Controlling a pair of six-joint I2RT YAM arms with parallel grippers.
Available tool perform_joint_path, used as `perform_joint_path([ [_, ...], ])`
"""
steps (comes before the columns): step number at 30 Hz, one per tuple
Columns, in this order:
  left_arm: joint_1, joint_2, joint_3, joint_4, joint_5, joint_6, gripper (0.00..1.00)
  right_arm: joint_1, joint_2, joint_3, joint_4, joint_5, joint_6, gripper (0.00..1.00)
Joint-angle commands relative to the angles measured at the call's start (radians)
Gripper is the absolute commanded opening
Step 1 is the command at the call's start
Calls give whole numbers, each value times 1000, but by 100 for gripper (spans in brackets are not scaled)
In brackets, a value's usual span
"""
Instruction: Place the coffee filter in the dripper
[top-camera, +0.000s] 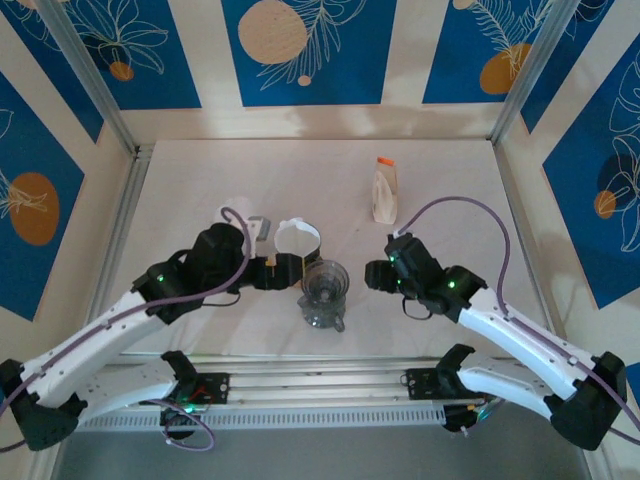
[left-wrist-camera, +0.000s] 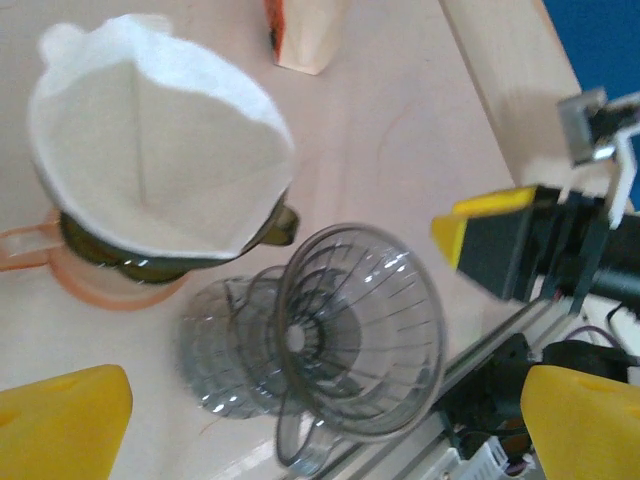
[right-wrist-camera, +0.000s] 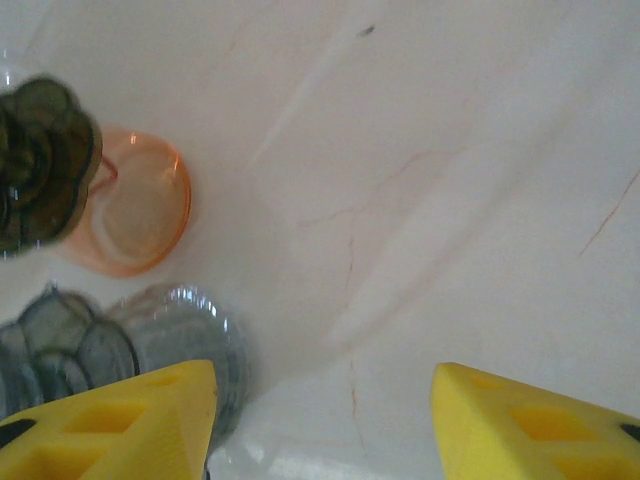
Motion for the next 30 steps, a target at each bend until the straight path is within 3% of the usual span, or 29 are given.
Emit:
perform_joint_path([
  [1, 8, -59, -83, 28, -75, -16, 100, -94, 64, 92, 69, -75, -72, 58],
  [5, 8, -147, -180, 34, -105, -33, 100, -179, 186, 187, 79, -91, -120, 57],
  [14, 8, -339, -402, 86, -127, -88, 100, -298, 523, 475, 18, -4, -222, 51],
  [24, 7, -388, -474, 69, -116, -98, 100, -353, 876, 794, -58, 109, -294, 35],
  [30, 7, -395, -479, 58, -129, -87, 100, -362, 1003, 927, -88, 174, -339, 32],
])
